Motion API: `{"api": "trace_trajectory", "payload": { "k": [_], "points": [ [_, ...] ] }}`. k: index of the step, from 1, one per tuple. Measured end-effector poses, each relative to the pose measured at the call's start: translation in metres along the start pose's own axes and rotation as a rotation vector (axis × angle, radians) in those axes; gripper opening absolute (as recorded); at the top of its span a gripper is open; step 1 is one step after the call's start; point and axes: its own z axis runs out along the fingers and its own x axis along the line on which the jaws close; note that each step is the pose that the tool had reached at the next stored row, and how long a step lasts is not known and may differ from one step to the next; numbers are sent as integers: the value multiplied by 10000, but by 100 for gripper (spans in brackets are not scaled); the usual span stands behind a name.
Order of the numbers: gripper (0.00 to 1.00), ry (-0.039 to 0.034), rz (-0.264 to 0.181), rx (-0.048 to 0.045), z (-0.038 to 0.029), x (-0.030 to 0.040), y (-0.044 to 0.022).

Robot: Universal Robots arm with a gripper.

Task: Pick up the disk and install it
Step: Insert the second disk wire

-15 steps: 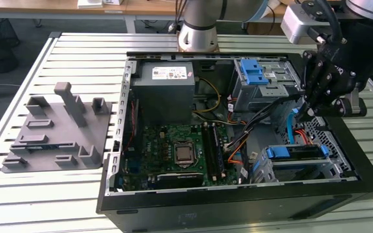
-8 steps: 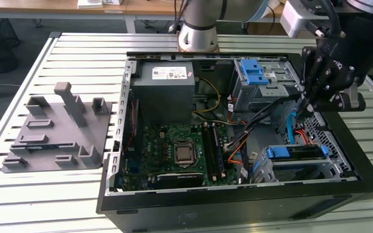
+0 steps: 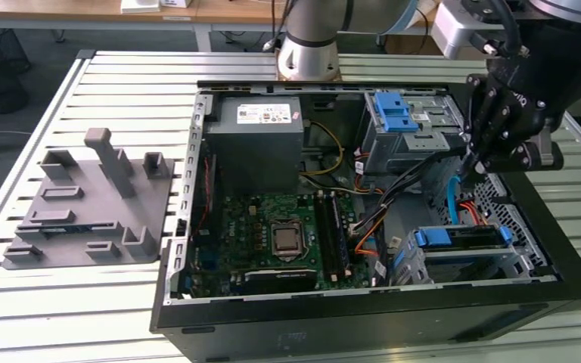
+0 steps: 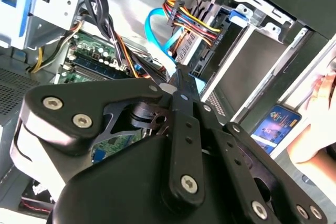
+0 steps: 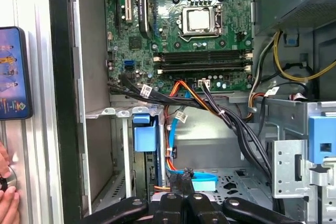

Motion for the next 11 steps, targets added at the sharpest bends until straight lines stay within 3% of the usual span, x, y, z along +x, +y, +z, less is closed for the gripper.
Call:
{"api": "trace_trajectory", "payload": {
  "k": [3,4,11],
  "points": [
    [11,35,0,2,17,-14,2],
    [18,34,1,2,20,-18,2],
    [18,77,3,4,31,-28,3]
  ]
}}
